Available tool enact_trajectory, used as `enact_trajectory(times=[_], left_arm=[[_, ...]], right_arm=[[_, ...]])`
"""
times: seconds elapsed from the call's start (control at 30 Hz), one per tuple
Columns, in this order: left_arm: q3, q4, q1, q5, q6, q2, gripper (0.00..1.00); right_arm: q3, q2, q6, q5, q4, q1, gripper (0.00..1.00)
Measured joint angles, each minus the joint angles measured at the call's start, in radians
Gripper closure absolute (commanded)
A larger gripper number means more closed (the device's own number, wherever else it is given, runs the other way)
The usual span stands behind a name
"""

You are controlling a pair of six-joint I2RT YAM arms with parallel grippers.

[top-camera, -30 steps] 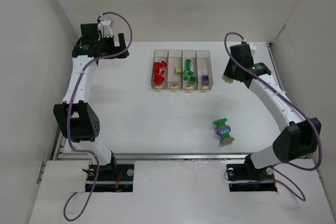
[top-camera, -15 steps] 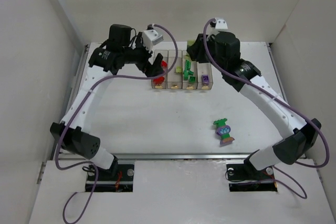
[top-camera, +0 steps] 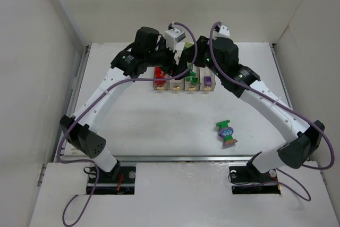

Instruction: Sort the legos into containers by color

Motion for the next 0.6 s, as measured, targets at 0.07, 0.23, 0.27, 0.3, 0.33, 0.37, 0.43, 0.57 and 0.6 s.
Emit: enact_trajectory(times=[0.07, 0.23, 0.27, 0.3, 0.33, 0.37, 0.43, 0.57, 0.6], left_arm=[[0.008, 0.007, -0.006, -0.014, -0.022, 0.005, 0.09], [0.026, 0.03, -0.006, -0.061, -0.057, 0.006, 0.24], [0.027, 0.035, -0.006, -0.073, -0.061, 0.007, 0.24], [0.028, 0.038, -0.005, -0.082, -0.064, 0.008, 0.27], [0.028, 0.039, -0.005, -0.093, -0.07, 0.008, 0.29], [0.028, 0.04, -0.005, -0.1, -0.074, 0.009, 0.31], [0.028, 0.041, -0.005, -0.105, -0.078, 0.014, 0.32], [0.028, 0.043, -0.005, -0.099, -0.094, 0.024, 0.43], [0.028, 0.045, -0.005, -0.095, -0.101, 0.025, 0.47]], right_arm=[[-0.015, -0.005, 0.017, 0.004, 0.002, 0.001, 1.0], [-0.037, -0.011, 0.056, 0.008, 0.002, 0.002, 1.0], [-0.038, -0.011, 0.061, 0.007, 0.001, 0.002, 1.0], [-0.04, -0.013, 0.067, 0.007, 0.002, 0.002, 1.0], [-0.04, -0.013, 0.069, 0.007, 0.002, 0.003, 1.0], [-0.041, -0.015, 0.072, 0.007, 0.003, 0.005, 1.0], [-0.047, -0.021, 0.077, 0.007, 0.004, 0.009, 1.0], [-0.052, -0.032, 0.083, 0.011, 0.004, 0.013, 1.0], [-0.053, -0.033, 0.084, 0.013, 0.005, 0.013, 1.0]])
